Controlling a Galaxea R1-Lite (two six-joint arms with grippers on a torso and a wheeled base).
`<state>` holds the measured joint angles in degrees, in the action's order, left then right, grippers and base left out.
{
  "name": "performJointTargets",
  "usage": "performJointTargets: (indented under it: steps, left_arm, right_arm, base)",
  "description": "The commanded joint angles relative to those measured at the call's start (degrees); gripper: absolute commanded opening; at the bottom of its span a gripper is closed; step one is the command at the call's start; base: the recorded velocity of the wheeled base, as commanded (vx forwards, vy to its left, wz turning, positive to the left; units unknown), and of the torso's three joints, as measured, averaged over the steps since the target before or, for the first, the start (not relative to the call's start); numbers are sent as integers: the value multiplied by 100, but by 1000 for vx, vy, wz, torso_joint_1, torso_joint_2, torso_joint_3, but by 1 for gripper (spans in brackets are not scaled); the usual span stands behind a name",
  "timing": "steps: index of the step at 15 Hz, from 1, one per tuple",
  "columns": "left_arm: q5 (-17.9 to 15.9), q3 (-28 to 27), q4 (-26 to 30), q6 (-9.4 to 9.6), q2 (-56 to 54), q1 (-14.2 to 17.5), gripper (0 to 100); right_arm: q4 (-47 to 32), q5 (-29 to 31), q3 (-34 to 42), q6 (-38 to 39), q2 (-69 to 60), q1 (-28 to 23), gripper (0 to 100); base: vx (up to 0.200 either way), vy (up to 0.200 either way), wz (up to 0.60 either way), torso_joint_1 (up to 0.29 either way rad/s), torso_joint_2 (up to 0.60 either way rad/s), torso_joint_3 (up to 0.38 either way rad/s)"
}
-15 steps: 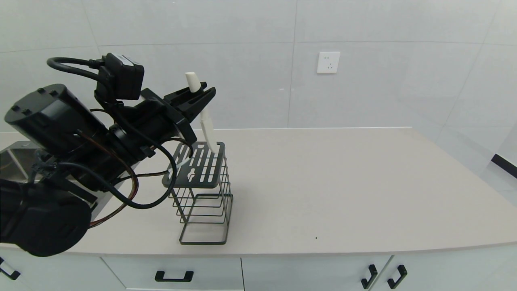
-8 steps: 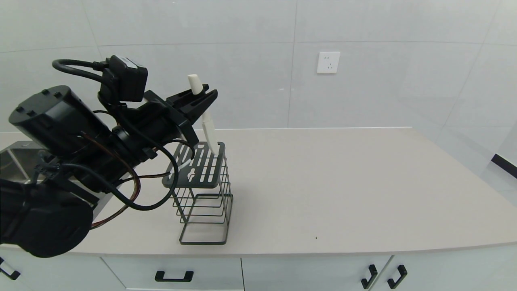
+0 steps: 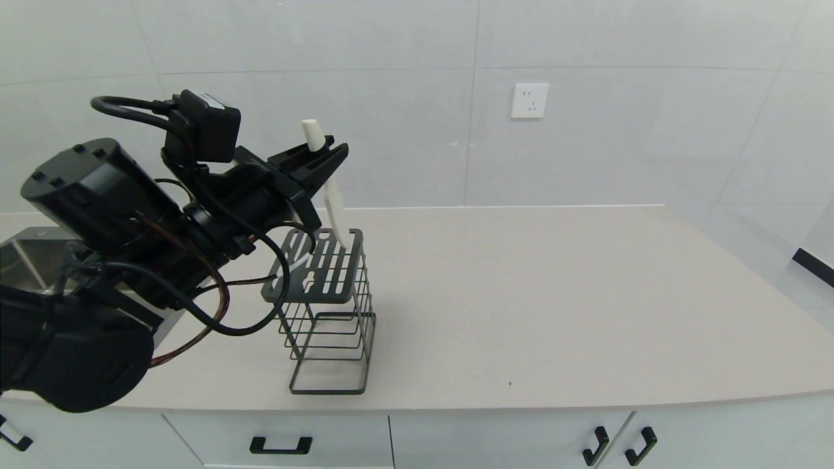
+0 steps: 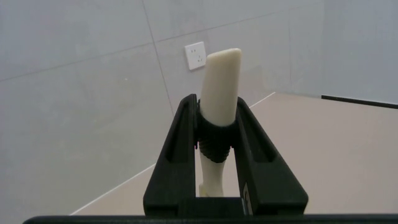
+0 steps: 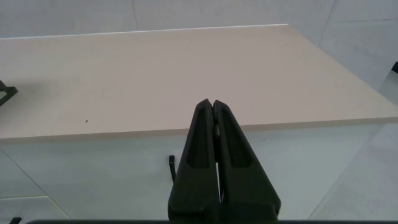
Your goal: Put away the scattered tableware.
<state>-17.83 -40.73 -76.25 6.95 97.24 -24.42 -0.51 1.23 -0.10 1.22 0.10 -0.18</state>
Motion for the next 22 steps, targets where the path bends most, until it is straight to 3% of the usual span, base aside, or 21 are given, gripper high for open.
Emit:
performJointTargets:
  steps: [1, 8, 15, 20, 22]
  left_arm:
    - [-1, 4, -4, -1, 23, -2, 0]
    - [34, 47, -4, 8, 67, -19, 0]
    - [43, 171, 40, 131, 67, -72, 0]
    - [26, -445, 49, 96, -118, -28, 0]
    - [26, -304, 58, 87, -259, -2, 0]
  right_arm:
    - [-2, 0, 1, 1, 8, 1, 0]
    - [-2, 0, 1, 1, 8, 1, 0]
    - [-2, 0, 1, 1, 8, 1, 0]
    - [-2, 0, 1, 1, 8, 1, 0]
    - [-2, -9, 1, 1, 8, 1, 0]
  base:
    - [0, 0, 0, 0, 0, 0]
    - [0, 0, 0, 0, 0, 0]
    - [0, 0, 0, 0, 0, 0]
    - [0, 0, 0, 0, 0, 0]
    - [0, 0, 0, 0, 0, 0]
